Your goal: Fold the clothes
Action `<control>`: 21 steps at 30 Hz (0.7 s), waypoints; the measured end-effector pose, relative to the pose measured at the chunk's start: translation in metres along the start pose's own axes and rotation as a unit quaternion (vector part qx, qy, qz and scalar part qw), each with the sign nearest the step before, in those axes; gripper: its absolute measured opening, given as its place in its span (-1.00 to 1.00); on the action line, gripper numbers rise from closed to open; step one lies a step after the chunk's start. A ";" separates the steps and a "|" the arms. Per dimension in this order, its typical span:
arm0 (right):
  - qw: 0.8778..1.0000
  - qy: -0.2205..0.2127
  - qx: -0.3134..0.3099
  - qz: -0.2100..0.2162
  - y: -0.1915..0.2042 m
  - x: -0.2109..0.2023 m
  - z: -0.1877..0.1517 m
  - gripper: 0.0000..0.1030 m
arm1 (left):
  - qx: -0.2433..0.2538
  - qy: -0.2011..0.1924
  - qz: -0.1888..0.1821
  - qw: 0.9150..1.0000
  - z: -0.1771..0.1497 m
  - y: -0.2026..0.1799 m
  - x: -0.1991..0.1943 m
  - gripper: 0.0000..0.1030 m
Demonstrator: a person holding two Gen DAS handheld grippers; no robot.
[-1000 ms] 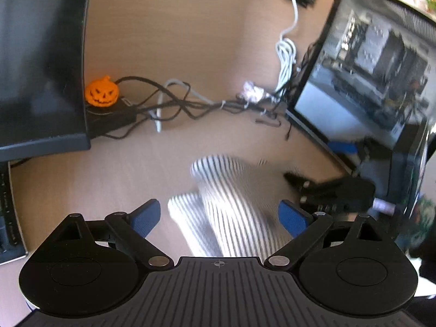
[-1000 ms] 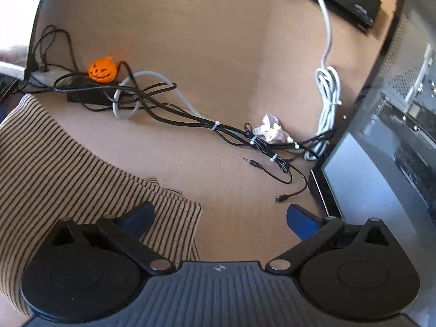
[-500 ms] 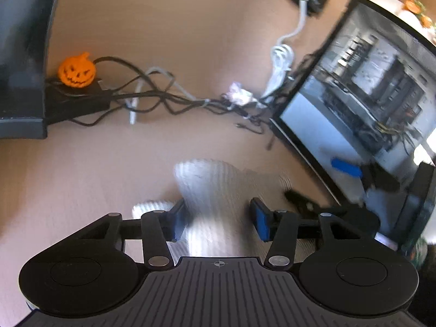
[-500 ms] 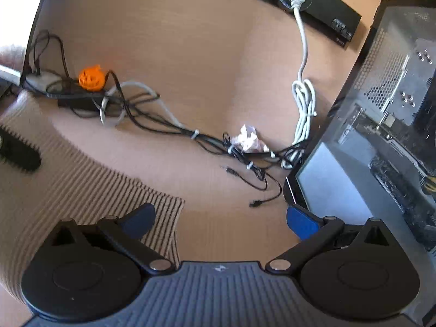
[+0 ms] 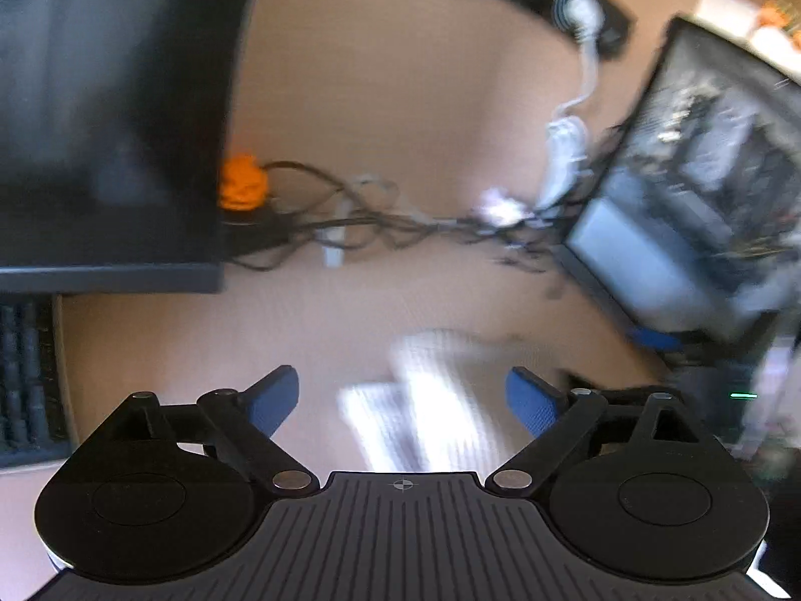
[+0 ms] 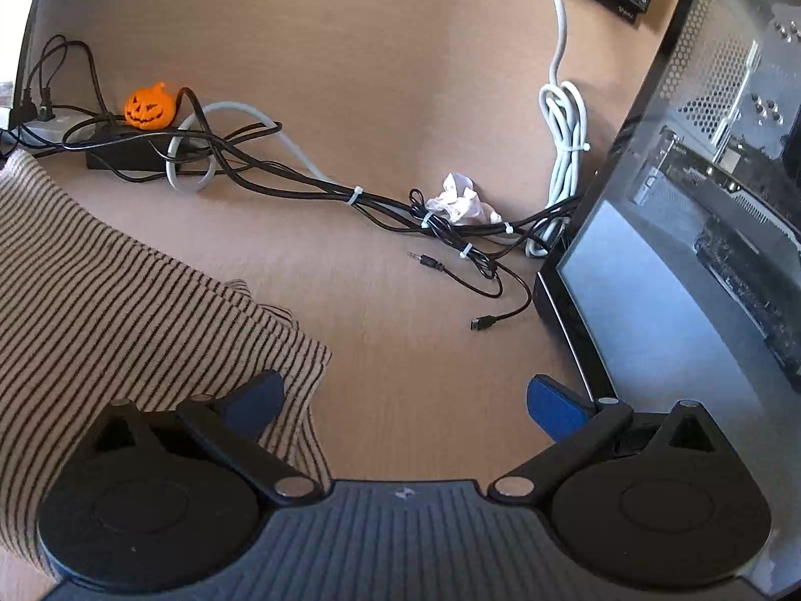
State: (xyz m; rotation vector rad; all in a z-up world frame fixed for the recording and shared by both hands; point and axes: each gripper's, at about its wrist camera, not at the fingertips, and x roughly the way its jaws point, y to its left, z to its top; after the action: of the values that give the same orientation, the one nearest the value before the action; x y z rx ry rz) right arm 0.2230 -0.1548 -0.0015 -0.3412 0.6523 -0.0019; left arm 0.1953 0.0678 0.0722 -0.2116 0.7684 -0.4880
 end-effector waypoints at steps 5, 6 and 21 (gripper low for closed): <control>1.000 0.003 0.004 -0.002 0.000 0.002 0.000 1.00 | -0.027 0.013 -0.106 0.994 -0.006 -0.011 0.004 0.81; 1.000 0.004 0.007 -0.001 -0.001 0.002 0.000 1.00 | -0.035 0.022 -0.120 0.992 -0.008 -0.012 0.011 0.81; 0.996 0.057 0.055 0.031 -0.006 -0.021 -0.012 1.00 | -0.053 0.087 -0.054 0.993 -0.004 0.004 0.100 0.79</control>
State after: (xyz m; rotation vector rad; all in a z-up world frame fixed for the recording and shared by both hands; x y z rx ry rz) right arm 0.1999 -0.1620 0.0040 -0.2155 0.7717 0.0029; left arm 0.2554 0.0222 0.0069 -0.3145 0.9572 -0.5741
